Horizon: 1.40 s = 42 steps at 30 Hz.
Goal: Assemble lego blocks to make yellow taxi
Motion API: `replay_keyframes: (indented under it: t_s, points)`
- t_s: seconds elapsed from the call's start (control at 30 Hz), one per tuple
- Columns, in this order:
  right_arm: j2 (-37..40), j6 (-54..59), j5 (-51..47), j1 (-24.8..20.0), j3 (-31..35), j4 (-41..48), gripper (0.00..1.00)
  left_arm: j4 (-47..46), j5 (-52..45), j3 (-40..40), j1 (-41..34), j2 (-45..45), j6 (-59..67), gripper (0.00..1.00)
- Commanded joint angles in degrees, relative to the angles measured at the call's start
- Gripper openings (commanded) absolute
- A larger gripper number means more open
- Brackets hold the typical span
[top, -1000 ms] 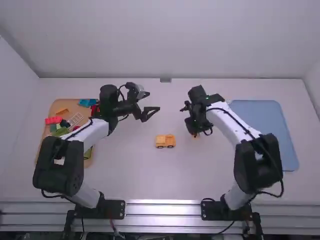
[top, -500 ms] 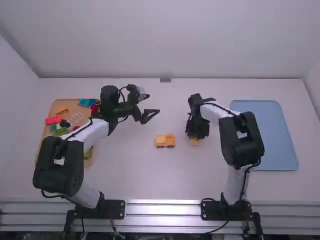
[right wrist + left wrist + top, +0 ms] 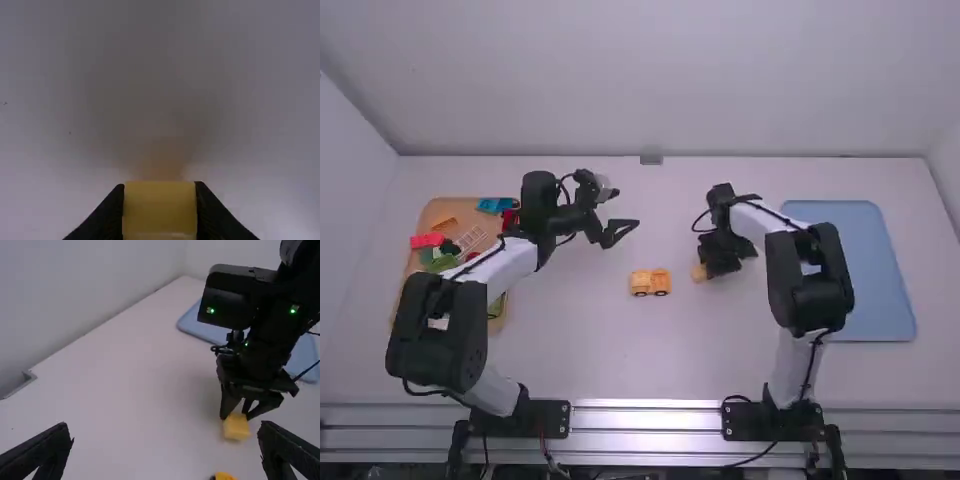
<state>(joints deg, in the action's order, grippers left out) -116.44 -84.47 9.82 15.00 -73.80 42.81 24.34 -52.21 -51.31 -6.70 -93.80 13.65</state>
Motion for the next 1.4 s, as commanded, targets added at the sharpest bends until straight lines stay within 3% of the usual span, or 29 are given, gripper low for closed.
replay_keyframes:
  t_s: [0.0, 0.43, 0.5, 0.9, 0.97, 1.1, 1.27, 1.37]
  points:
    - [-0.5, -12.1, 0.4, 1.9, -0.4, 0.3, 0.1, -0.2, -0.6, 0.2, 0.0, 0.6, 1.2, 0.99]
    - [-0.5, -22.3, -5.4, 5.2, -0.4, 2.0, 0.16, -0.4, -0.6, 0.2, 0.0, 0.6, 1.2, 0.99]
    - [-0.5, -22.2, -5.7, 5.2, -0.4, 2.4, 0.25, -0.5, -0.7, 0.2, 0.0, 0.6, 1.2, 0.99]
    - [-0.5, -21.9, -6.0, 5.2, -0.4, 2.6, 0.45, -0.6, -0.7, 0.2, 0.0, 0.6, 1.2, 0.99]
    - [-0.5, -21.6, -6.1, 5.2, -0.4, 2.4, 0.53, -0.6, -0.7, 0.2, 0.0, 0.6, 1.2, 0.99]
    - [-0.5, -21.0, -5.6, 5.2, -0.4, 2.6, 0.99, -0.5, -0.7, 0.2, 0.0, 0.6, 1.2, 0.99]
    - [-0.4, -15.2, -2.2, 3.1, -3.6, 6.9, 0.99, -0.2, -0.6, 0.2, 0.0, 0.6, 1.2, 0.99]
    - [-0.4, -7.1, 1.1, 0.6, -10.8, 15.1, 0.99, 0.0, -0.7, 0.2, -0.1, 0.6, 1.2, 0.99]
